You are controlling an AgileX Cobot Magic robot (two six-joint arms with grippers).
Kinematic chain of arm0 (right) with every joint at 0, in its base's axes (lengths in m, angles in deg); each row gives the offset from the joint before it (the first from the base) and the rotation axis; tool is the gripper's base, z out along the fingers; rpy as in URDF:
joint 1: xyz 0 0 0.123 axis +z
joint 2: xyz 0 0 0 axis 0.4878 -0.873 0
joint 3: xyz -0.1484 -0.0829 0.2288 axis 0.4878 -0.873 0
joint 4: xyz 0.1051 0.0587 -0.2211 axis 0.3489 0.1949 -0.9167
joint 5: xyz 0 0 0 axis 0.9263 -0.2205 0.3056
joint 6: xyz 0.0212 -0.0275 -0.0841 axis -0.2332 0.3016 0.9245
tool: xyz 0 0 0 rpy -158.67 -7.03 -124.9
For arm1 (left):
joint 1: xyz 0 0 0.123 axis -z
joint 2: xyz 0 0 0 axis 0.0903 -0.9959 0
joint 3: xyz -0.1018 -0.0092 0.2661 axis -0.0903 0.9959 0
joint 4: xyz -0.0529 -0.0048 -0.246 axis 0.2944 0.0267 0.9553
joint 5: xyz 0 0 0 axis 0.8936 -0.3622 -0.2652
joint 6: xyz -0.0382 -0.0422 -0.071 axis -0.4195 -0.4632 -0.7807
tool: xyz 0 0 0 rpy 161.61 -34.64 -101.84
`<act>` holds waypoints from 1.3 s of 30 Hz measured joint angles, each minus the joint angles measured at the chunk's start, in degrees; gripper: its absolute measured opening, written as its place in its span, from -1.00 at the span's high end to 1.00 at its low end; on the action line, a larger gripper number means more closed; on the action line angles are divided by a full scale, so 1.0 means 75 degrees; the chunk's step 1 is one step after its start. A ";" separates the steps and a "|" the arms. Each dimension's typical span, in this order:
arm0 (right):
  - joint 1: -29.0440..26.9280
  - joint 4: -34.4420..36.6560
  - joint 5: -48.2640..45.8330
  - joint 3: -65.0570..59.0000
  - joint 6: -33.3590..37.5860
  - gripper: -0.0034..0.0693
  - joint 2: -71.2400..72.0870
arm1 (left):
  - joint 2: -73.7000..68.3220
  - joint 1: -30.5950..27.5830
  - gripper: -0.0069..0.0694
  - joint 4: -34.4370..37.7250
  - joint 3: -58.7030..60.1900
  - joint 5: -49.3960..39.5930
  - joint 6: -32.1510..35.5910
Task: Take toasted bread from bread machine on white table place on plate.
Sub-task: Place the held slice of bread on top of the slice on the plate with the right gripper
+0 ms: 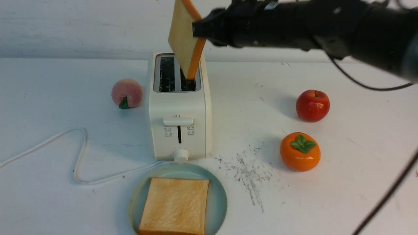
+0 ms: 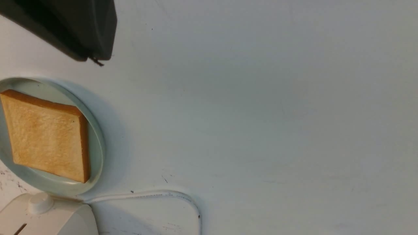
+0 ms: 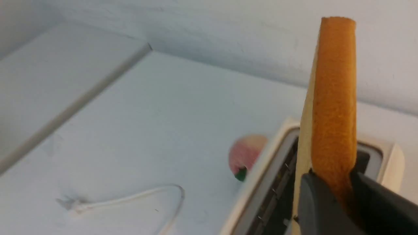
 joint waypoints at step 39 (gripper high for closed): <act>0.0002 0.3510 -0.3699 -0.3061 0.2665 0.65 -0.0801 | 0.0000 0.0000 0.86 -0.0034 0.0000 -0.0134 0.0083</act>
